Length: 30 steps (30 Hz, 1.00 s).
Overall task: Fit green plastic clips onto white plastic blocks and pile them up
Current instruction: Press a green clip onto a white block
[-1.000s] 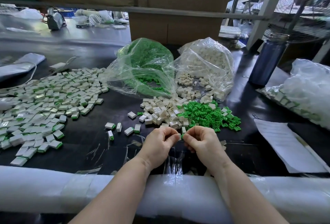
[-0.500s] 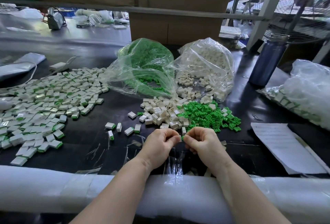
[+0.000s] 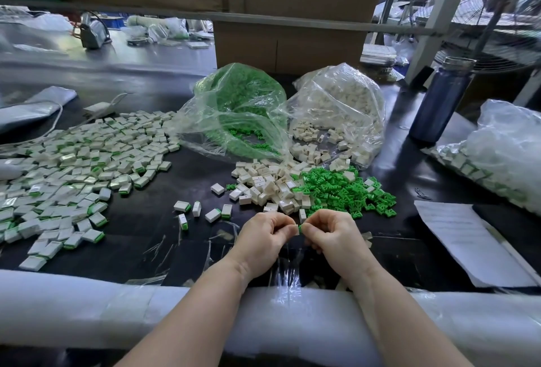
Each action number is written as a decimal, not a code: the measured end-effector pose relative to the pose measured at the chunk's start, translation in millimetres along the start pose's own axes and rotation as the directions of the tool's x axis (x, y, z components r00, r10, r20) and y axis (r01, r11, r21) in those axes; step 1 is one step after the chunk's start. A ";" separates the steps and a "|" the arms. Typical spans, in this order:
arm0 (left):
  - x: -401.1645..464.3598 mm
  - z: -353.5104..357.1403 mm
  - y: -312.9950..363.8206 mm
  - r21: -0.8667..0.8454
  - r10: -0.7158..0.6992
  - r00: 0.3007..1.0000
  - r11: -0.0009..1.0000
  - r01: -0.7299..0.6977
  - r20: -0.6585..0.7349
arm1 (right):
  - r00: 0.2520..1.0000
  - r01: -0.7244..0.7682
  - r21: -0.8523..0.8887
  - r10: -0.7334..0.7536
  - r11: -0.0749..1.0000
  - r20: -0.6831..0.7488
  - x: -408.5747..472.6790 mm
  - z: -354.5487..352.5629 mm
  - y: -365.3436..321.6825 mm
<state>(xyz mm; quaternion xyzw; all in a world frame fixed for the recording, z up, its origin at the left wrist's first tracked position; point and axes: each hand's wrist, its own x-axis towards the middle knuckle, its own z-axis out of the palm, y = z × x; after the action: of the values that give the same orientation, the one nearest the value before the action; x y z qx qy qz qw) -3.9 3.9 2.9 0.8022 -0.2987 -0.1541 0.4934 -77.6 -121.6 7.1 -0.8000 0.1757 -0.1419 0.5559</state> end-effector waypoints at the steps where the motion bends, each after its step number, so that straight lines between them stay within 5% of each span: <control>1: 0.0 -0.1 0.2 -0.005 0.005 1.000 1.000 -0.005 0.001 | 1.000 -0.008 0.003 0.008 1.000 -0.011 0.6 0.3 0.4; 12: -1.0 0.5 -1.5 0.059 0.040 0.999 0.997 -0.041 0.017 | 1.000 0.012 -0.017 -0.012 1.000 0.025 -0.7 -0.7 1.0; 20: -1.9 4.5 3.3 -0.114 0.053 0.998 0.992 -0.056 -0.025 | 0.994 0.030 0.191 -0.010 0.981 -0.106 0.6 2.2 0.7; 30: -4.4 1.5 7.4 -0.216 0.015 0.998 0.976 -0.027 -0.059 | 0.998 0.063 0.281 -0.058 0.958 -0.027 -3.3 -0.3 -5.0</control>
<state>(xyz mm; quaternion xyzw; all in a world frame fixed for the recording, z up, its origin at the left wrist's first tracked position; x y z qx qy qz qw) -10.5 3.2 8.5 0.7446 -0.2745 -0.1575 0.5878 -80.0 -118.8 11.8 -0.7165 0.1344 -0.1895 0.6578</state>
